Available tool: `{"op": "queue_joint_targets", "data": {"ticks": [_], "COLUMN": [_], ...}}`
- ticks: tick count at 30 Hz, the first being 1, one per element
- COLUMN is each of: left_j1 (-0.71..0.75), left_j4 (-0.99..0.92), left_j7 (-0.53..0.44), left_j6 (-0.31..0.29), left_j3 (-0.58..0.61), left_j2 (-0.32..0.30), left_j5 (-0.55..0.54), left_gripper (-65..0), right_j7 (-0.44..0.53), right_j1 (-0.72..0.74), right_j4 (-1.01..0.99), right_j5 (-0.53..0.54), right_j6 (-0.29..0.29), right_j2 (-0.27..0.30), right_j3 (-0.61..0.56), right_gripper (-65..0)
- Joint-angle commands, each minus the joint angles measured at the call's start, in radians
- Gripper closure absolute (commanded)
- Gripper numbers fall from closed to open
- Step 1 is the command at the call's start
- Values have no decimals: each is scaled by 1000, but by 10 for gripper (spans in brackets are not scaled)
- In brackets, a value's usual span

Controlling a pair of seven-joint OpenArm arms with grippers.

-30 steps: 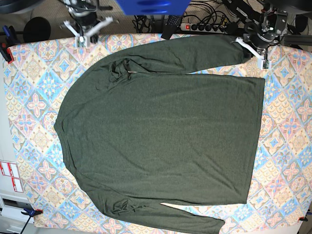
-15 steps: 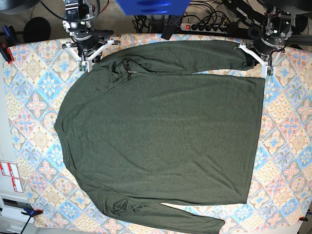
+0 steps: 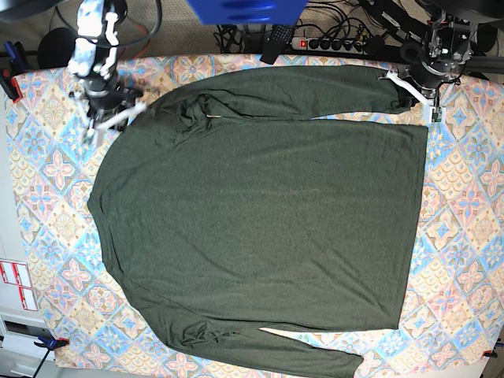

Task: Fold the T-shirt properly
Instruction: 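Move the right gripper to the other shoulder corner and grasp it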

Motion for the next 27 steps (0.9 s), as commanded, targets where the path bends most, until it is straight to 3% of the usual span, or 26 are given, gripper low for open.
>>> {"op": "queue_joint_targets", "data": {"ticks": [1,5,10,27], "left_j1": [6,5,5,5], "left_j4": [17,17,17,15], "left_j7": [-17,-17,-17,-17], "left_j6": [3,3,3,3], "left_j3": [-8,-6,-6,-5], "left_j2": [-13,-13,-13,-13], "left_j5": [-4,-4,-4,-4], "left_gripper": [0,0,0,0], "right_j7": [13,12,12,-56], "right_j1": [13,30,32,95], "right_j4": [20,0,-111,-181], "right_j5": [33,190,309,316], "right_j6": [-1,-1,0,2], "right_j2": [11,14,17,15], "right_j3": [31,106,134,125], "right_gripper": [-127,-203,-221,-222]}}
